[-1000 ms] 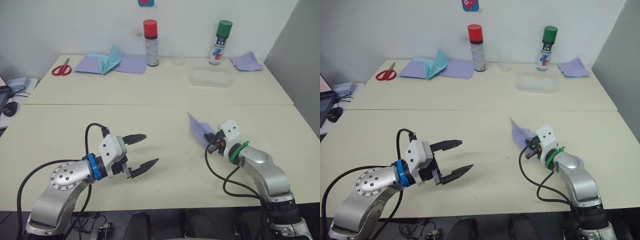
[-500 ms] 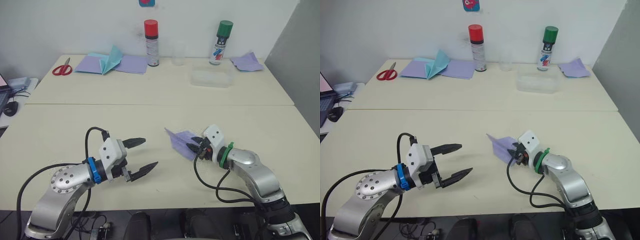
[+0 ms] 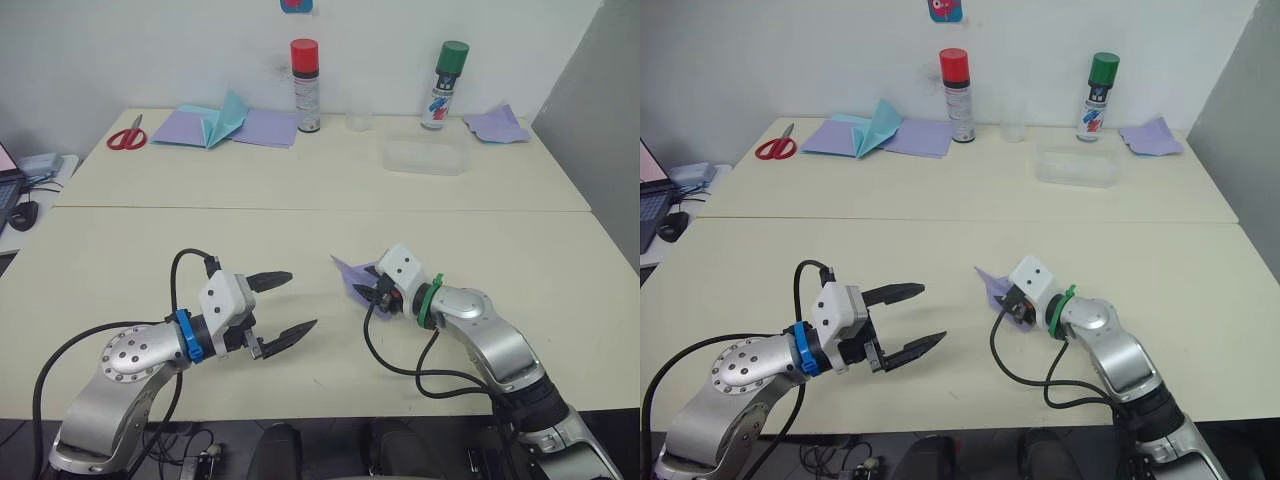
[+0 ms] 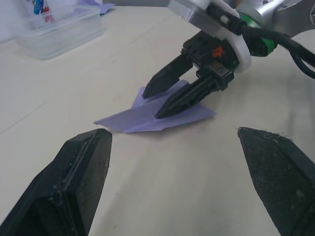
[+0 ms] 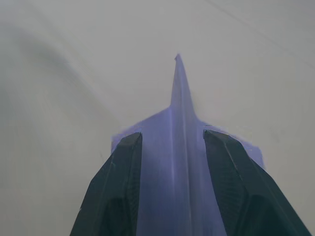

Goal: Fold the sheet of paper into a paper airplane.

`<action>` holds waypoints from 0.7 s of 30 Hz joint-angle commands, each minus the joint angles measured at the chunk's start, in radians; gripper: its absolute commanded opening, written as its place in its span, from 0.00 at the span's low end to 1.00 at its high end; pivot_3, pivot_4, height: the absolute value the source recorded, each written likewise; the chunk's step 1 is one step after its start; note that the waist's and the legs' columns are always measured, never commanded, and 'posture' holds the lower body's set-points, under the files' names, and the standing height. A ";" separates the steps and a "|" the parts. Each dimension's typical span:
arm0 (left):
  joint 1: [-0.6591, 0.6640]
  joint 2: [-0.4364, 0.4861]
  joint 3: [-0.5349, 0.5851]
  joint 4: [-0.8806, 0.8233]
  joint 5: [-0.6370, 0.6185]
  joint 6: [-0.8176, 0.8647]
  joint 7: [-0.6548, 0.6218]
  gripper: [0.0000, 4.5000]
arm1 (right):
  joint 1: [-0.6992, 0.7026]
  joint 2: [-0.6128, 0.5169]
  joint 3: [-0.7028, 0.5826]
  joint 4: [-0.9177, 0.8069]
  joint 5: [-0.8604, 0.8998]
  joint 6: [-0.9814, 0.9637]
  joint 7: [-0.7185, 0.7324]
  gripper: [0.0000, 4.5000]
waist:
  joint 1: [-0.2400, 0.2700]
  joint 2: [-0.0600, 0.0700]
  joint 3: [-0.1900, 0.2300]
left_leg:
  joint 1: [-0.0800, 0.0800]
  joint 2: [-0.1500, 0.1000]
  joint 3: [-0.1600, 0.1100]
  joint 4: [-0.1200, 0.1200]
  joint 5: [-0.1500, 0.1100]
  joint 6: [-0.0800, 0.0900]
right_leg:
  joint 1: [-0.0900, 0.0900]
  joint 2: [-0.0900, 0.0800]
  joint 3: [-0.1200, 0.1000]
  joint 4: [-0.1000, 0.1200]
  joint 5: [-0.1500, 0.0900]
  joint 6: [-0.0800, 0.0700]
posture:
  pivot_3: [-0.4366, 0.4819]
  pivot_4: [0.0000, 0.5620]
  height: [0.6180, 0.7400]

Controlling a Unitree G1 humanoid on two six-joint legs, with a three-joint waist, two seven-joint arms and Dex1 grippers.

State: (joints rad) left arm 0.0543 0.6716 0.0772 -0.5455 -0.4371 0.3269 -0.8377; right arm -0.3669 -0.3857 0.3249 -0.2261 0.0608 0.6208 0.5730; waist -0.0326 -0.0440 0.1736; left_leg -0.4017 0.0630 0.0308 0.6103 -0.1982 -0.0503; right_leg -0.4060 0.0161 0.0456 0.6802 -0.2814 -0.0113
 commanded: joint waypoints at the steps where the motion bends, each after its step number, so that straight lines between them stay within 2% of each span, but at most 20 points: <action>1: -0.016 0.002 0.002 -0.037 -0.010 0.002 0.009 1.00 | -0.014 -0.004 -0.008 -0.025 0.000 0.038 0.003 0.41 | 0.000 0.000 0.000 | 0.000 0.000 0.000 0.000 0.000 0.000 | 0.000 0.000 0.000 0.000 0.000 0.000 | 0.48 0.27 1.00; 3: -0.019 0.000 -0.001 -0.035 -0.008 0.002 0.010 1.00 | -0.015 -0.005 -0.007 -0.020 0.002 0.052 0.007 0.32 | 0.000 0.000 0.000 | 0.000 0.001 -0.001 0.000 0.000 0.000 | 0.000 0.000 -0.001 0.000 0.000 0.000 | 0.48 0.27 1.00; 7: -0.019 -0.003 -0.008 -0.037 -0.004 0.002 0.010 1.00 | -0.019 0.003 -0.011 -0.002 0.001 0.056 0.001 0.01 | 0.000 0.000 0.000 | 0.000 0.001 -0.001 0.000 0.000 0.000 | 0.000 0.000 0.000 0.000 0.000 0.000 | 0.48 0.27 1.00; 12: -0.028 -0.010 0.001 -0.032 -0.019 0.015 0.017 1.00 | -0.018 0.017 -0.075 -0.007 0.043 0.104 -0.009 0.00 | 0.000 0.000 0.000 | 0.000 0.001 0.000 0.000 0.000 0.000 | 0.000 0.000 0.000 0.000 0.000 0.000 | 0.48 0.27 1.00; 15: -0.062 0.002 0.005 -0.043 -0.063 0.063 0.009 1.00 | -0.029 0.012 -0.165 -0.039 0.085 0.158 -0.024 0.00 | 0.000 0.000 0.000 | 0.000 0.000 -0.001 0.000 0.000 0.000 | 0.000 0.000 0.000 0.000 0.000 0.000 | 0.48 0.27 1.00; 21: -0.261 0.064 -0.024 -0.011 -0.166 0.233 -0.036 1.00 | -0.027 0.003 -0.334 -0.065 0.115 0.225 -0.110 0.00 | 0.001 0.000 0.000 | -0.001 0.000 -0.001 0.001 0.000 0.000 | 0.000 0.002 -0.001 0.000 0.001 0.002 | 0.48 0.27 1.00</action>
State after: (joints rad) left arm -0.1803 0.7258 0.0650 -0.5434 -0.5762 0.5339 -0.8556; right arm -0.3955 -0.3779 0.0309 -0.2557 0.1702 0.8407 0.4899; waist -0.0315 -0.0440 0.1735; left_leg -0.4019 0.0622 0.0303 0.6117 -0.1982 -0.0503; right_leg -0.4055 0.0184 0.0448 0.6803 -0.2805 -0.0098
